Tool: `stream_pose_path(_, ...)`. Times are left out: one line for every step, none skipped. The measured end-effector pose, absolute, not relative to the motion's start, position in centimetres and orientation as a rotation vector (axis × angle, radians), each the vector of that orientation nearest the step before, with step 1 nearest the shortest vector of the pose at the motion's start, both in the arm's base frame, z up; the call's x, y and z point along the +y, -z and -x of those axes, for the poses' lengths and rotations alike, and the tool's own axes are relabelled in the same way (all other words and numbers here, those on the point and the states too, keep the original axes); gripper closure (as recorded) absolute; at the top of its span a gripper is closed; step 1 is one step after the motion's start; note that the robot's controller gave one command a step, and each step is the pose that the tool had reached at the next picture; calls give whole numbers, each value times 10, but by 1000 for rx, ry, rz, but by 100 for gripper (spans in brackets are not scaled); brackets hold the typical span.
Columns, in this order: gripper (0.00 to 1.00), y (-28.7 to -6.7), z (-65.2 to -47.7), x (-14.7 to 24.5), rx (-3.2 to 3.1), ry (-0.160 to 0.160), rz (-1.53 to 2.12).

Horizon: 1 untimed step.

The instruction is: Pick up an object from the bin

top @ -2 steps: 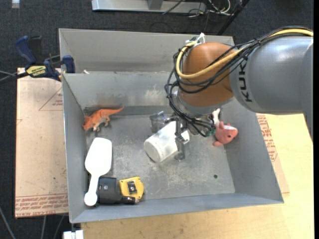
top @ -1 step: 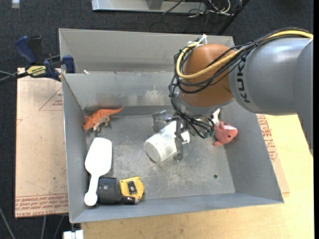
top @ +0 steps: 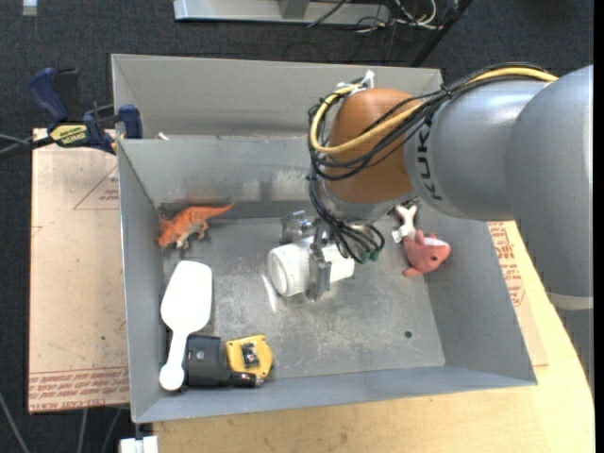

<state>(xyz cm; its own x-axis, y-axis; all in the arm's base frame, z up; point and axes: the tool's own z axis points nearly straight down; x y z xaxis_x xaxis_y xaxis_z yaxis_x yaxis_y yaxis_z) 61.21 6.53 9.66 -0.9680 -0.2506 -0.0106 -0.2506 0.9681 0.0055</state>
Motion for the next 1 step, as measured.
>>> stream_pose_path(100,-97,-612,65,3107,-11,396)
